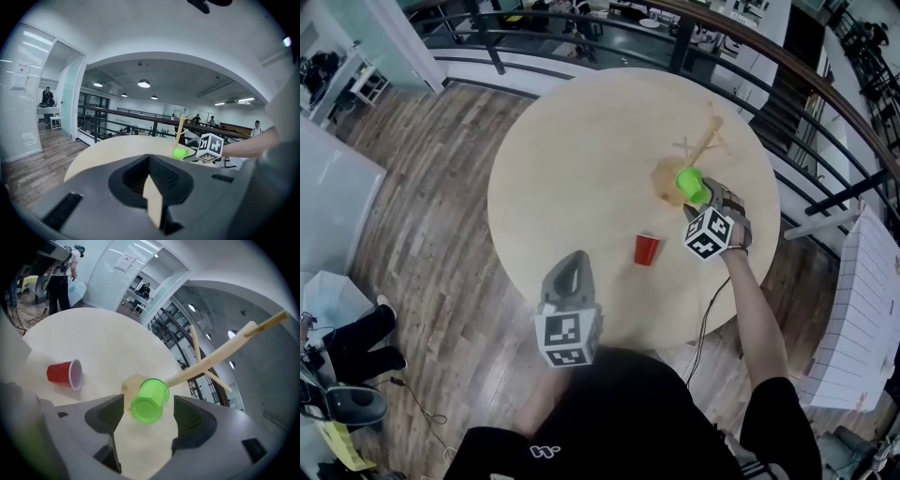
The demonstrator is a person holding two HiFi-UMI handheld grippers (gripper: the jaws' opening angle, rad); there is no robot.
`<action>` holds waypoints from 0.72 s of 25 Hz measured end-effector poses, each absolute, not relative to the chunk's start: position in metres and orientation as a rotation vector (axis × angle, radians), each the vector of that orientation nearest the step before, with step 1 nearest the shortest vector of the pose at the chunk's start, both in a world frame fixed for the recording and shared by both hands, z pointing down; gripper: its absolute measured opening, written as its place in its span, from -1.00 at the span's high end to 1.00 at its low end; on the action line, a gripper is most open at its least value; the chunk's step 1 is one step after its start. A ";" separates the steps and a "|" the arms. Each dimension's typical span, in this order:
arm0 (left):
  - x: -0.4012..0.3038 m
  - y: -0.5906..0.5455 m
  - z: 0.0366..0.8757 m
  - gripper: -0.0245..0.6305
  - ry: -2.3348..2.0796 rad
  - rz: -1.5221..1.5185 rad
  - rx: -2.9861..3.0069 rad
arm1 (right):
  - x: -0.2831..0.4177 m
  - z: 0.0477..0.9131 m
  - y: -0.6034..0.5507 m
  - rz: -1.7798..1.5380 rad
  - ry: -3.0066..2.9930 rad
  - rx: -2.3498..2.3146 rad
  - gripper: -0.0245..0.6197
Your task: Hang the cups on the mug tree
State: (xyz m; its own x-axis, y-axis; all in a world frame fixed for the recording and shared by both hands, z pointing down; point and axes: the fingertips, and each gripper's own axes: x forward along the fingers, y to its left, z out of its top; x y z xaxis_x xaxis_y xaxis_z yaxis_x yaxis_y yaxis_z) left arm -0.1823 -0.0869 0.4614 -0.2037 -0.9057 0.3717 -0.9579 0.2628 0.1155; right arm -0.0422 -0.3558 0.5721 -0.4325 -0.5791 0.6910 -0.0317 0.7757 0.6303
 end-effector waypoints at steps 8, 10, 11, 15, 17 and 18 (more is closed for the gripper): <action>-0.169 -0.097 0.461 0.89 -2.115 0.211 1.775 | -0.034 0.504 -0.311 -0.680 -2.152 0.544 -0.09; -0.163 -0.101 0.461 0.89 -2.098 0.211 1.800 | -0.028 0.483 -0.294 -0.662 -2.233 0.586 -0.08; -0.159 -0.103 0.461 0.89 -2.089 0.212 1.812 | -0.025 0.474 -0.286 -0.647 -2.269 0.608 -0.08; -0.146 -0.110 0.461 0.89 -2.056 0.214 1.853 | -0.008 0.451 -0.251 -0.552 -2.385 0.716 -0.06; -0.140 -0.114 0.462 0.89 -2.041 0.216 1.873 | 0.005 0.444 -0.236 -0.507 -2.432 0.805 0.10; -0.138 -0.116 0.462 0.89 -2.034 0.217 1.881 | 0.011 0.441 -0.229 -0.493 -2.451 0.859 0.26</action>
